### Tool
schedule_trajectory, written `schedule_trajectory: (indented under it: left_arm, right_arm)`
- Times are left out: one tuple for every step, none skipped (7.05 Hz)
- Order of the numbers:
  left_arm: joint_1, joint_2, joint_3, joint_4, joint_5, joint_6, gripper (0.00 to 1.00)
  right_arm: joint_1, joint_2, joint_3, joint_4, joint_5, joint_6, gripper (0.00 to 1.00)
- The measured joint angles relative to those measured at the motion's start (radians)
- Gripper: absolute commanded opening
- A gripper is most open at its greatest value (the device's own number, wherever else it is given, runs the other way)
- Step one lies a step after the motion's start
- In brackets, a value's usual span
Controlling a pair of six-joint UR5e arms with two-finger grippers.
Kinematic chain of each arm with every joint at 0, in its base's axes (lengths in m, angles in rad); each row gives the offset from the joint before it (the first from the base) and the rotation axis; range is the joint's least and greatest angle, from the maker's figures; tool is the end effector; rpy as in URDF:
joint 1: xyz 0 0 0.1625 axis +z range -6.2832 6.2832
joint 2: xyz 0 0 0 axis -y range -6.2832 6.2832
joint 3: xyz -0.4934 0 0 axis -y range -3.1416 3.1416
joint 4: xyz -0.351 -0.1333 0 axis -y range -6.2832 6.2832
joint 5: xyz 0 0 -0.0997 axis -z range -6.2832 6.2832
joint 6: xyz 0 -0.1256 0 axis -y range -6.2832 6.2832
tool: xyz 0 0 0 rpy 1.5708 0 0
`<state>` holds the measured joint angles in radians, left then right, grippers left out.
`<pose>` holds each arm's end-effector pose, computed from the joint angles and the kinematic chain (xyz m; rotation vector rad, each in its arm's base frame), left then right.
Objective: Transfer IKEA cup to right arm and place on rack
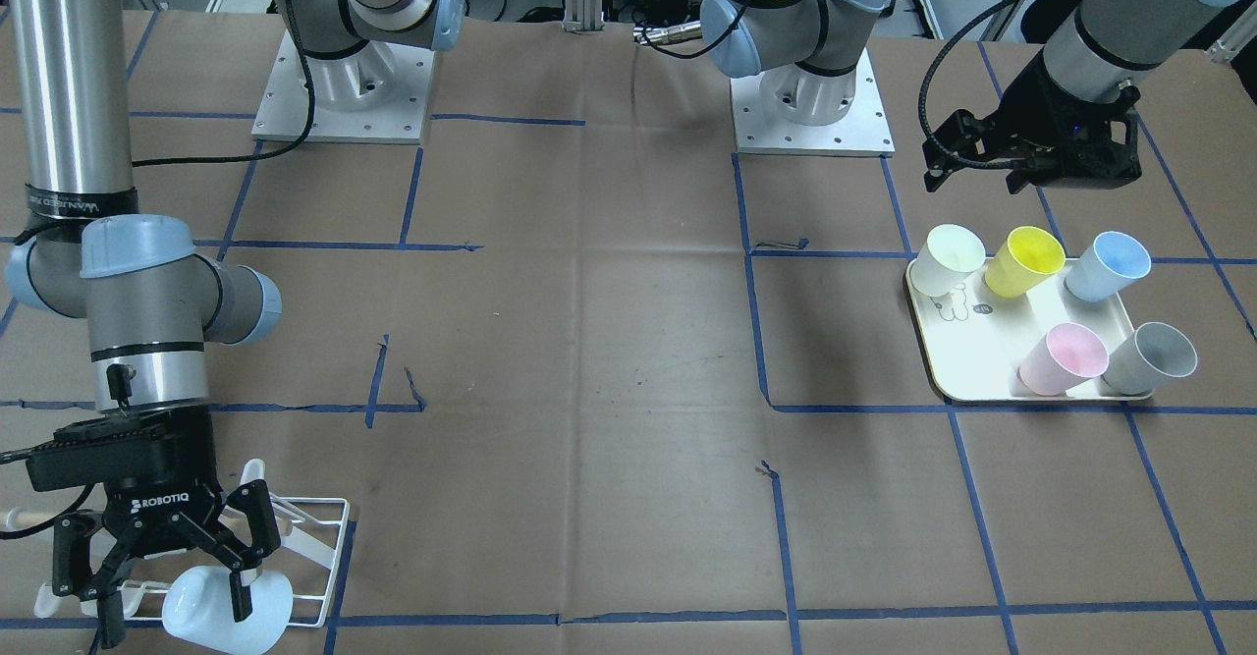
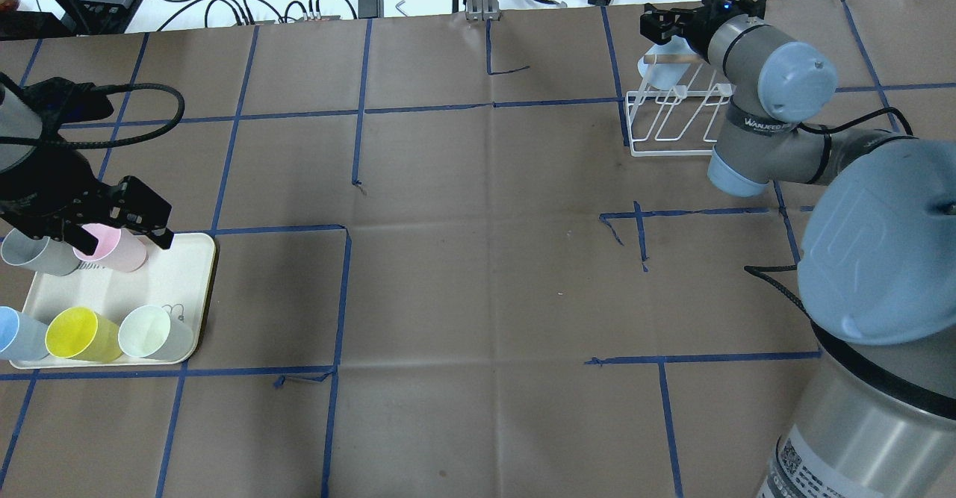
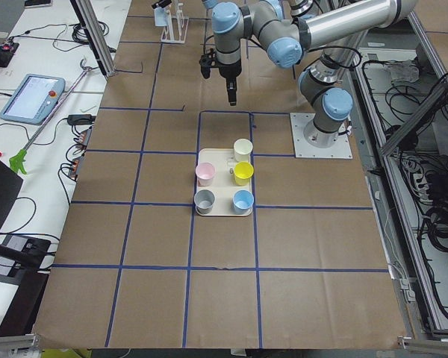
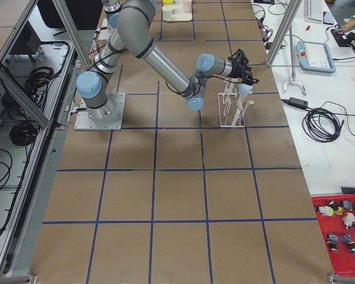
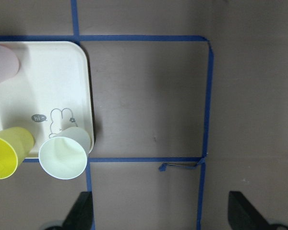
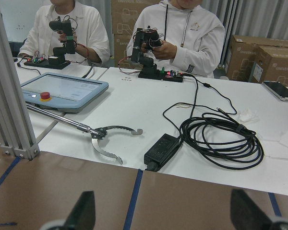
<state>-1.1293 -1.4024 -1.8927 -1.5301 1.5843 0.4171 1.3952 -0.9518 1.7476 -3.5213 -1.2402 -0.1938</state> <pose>0.0302 -0.3719 0.4592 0.0367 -3.1022 -0.1680 0.0525 -0.7008 0.3568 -0.2988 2.5350 -1.7026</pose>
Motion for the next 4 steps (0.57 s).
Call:
schedule_trajectory:
  left_arm:
    - [0.049,0.02,-0.062,0.057,0.001,0.059,0.97]
    - [0.085,0.036,-0.118,0.11,0.001,0.106,0.97]
    - [0.111,0.045,-0.17,0.162,0.001,0.139,0.97]
    - [0.127,0.047,-0.222,0.218,0.0,0.159,0.97]
  right_arm:
    - [0.01,-0.034,-0.007,0.005,0.0,0.019,0.99]
    - [0.03,-0.069,-0.006,0.007,0.002,0.089,0.99]
    - [0.052,-0.104,0.003,0.009,0.008,0.216,0.99]
    - [0.081,-0.14,0.024,0.009,0.016,0.384,0.99]
